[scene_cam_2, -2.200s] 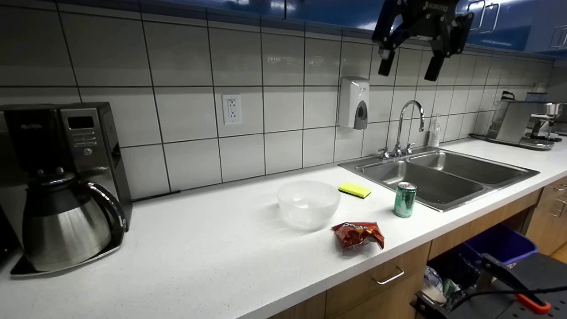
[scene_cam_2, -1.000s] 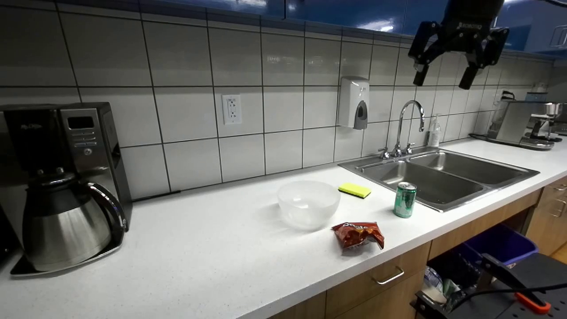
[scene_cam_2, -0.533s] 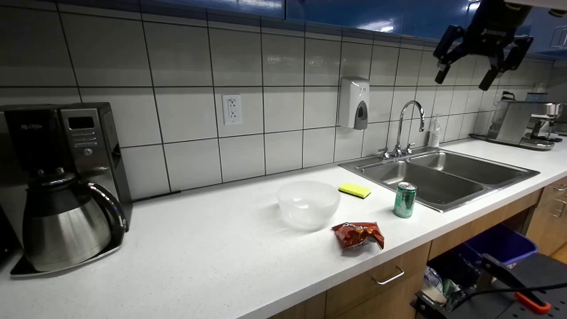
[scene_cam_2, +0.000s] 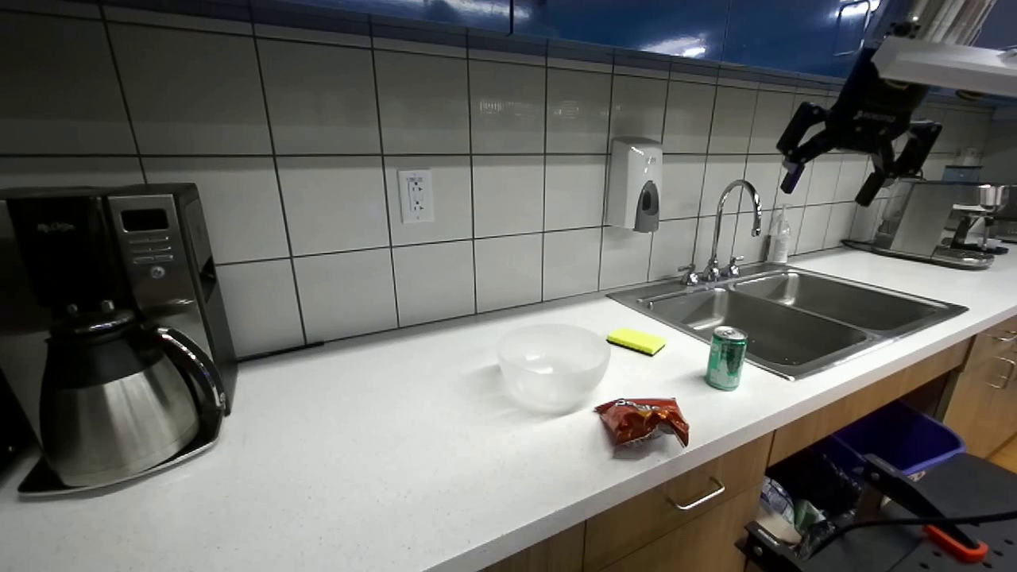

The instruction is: Put the green can in the bowl

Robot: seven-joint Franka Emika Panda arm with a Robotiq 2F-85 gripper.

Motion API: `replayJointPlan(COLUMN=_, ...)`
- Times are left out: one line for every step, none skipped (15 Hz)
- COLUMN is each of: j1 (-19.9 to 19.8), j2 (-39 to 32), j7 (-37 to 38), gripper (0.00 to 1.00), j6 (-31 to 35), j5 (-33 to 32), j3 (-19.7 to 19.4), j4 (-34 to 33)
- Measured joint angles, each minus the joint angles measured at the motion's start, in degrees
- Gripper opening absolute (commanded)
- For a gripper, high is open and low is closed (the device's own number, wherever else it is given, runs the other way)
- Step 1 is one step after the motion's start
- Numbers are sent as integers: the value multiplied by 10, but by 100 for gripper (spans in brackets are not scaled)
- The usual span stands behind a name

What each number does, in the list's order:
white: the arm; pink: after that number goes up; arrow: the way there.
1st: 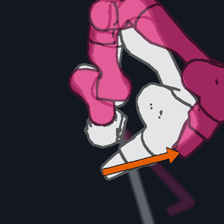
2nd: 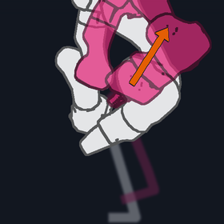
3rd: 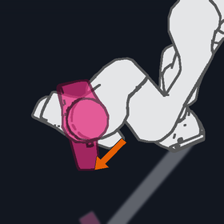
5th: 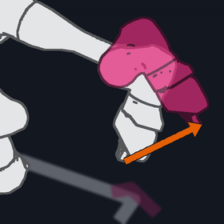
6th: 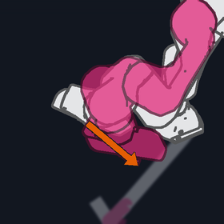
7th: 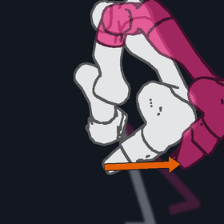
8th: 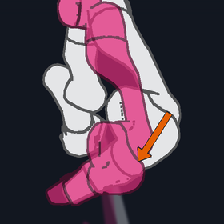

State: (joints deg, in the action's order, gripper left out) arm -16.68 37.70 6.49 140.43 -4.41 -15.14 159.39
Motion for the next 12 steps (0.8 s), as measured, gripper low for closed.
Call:
replayJointPlan(j1=0, j2=-16, j7=0, gripper=100, j6=13, j5=0, j3=0, j4=0)
replayJointPlan(j1=0, j2=-32, j7=0, gripper=100, j6=26, j5=0, j3=0, j4=0)
replayJointPlan(j1=0, j2=-47, j7=0, gripper=100, j6=40, j5=0, j3=0, j4=0)
replayJointPlan(j1=0, j2=-63, j7=0, gripper=100, j6=55, j5=0, j3=0, j4=-1)
replayJointPlan(j1=0, j2=-78, j7=0, gripper=100, j6=68, j5=1, j3=0, j4=-2)
replayJointPlan(j1=0, j2=-93, j7=0, gripper=100, j6=82, j5=1, j3=0, j4=-4)
replayJointPlan(j1=0, j2=-108, j7=0, gripper=100, j6=93, j5=2, j3=0, j4=-6)
replayJointPlan(j1=0, j2=-123, j7=0, gripper=100, j6=103, j5=4, j3=1, j4=-9)
replayJointPlan(j1=0, j2=-138, j7=1, gripper=100, j6=112, j5=5, j3=1, j4=-13)
replayJointPlan(j1=0, j2=-152, j7=1, gripper=100, j6=119, j5=7, j3=0, j4=-16)
replayJointPlan(j1=0, j2=-166, j7=2, gripper=100, j6=126, j5=8, j3=0, j4=-21)
replayJointPlan(j1=0, j2=-180, j7=3, gripper=100, j6=130, j5=9, j3=1, j4=-26)
